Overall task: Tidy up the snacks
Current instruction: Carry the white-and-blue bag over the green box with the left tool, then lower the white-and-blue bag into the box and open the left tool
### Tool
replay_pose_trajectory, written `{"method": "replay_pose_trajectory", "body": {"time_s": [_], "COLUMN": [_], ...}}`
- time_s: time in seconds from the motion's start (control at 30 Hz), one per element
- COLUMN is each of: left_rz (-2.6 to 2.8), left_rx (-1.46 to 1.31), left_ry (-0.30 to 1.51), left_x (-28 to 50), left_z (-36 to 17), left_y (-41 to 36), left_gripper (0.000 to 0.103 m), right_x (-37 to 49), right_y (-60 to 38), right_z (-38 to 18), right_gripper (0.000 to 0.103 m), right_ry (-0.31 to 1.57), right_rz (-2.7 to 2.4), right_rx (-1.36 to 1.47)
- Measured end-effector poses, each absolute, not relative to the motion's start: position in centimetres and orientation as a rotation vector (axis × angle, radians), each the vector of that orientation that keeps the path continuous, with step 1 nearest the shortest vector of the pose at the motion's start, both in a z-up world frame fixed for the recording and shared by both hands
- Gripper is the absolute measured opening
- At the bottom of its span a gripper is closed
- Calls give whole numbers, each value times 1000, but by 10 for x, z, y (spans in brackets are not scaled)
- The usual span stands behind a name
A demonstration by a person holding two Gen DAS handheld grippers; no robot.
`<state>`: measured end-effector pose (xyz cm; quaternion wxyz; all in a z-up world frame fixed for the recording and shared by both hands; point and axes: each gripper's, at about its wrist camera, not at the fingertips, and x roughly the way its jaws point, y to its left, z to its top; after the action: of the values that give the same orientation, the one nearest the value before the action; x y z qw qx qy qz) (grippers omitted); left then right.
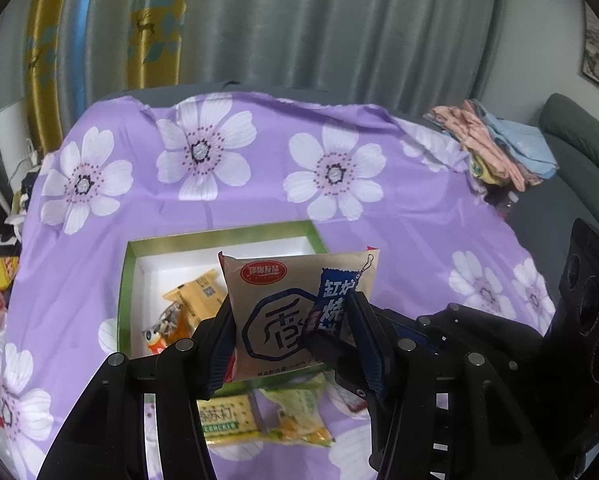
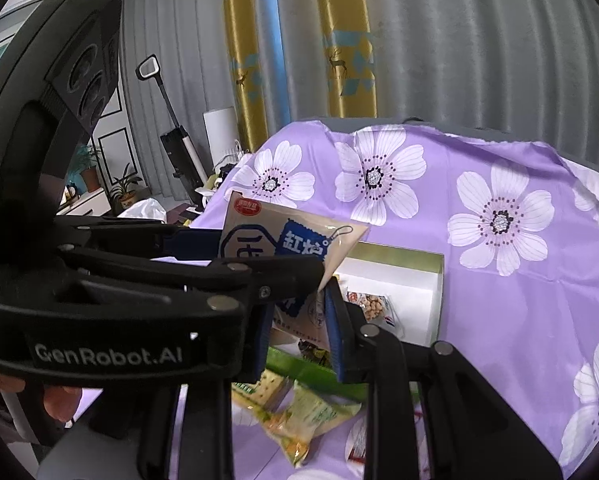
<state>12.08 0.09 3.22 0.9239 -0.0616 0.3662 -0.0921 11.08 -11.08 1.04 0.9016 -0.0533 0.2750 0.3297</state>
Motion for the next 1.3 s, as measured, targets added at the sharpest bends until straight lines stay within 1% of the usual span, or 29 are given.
{"method": "replay_pose_trajectory", "body": {"time_s": [0.43, 0.63, 0.83, 0.87, 0.9, 0.93, 0.97, 1.0, 1.07, 1.13, 1.2, 1.3], "left_rz": [-153, -147, -134, -130, -120, -111, -103, -101, -94, -89, -87, -74], "left_rx": [-185, -198, -204, -207, -208, -208, -209, -213, -223, -234, -248, -261], "left_ry": [865, 894, 915, 916, 918, 921, 924, 923, 922, 915, 910, 902], "left_x": [169, 180, 184, 184, 184, 184, 184, 183, 180, 174, 170, 161], "left_z": [-32, -46, -56, -56, -56, -57, -58, -58, -57, -54, -50, -43], "left_y": [23, 25, 24, 24, 25, 26, 26, 28, 31, 35, 40, 47], "left_gripper": [54, 54, 54, 54, 56, 61, 65, 66, 73, 77, 78, 78], "right_x": [163, 173, 178, 178, 178, 177, 177, 177, 173, 168, 162, 152], "right_y": [-93, -88, -87, -87, -87, -88, -90, -92, -96, -101, -107, -119], "right_z": [-47, -59, -65, -65, -65, -65, -64, -64, -62, -58, -53, -47], "right_gripper": [26, 27, 30, 33, 37, 40, 45, 49, 51, 53, 60, 61], "right_ry": [719, 757, 785, 784, 784, 786, 787, 788, 788, 776, 762, 750], "right_rz": [696, 687, 671, 667, 660, 653, 648, 644, 641, 638, 631, 617], "right_rx": [-85, -87, -83, -83, -82, -77, -72, -68, -59, -57, -49, -34]}}
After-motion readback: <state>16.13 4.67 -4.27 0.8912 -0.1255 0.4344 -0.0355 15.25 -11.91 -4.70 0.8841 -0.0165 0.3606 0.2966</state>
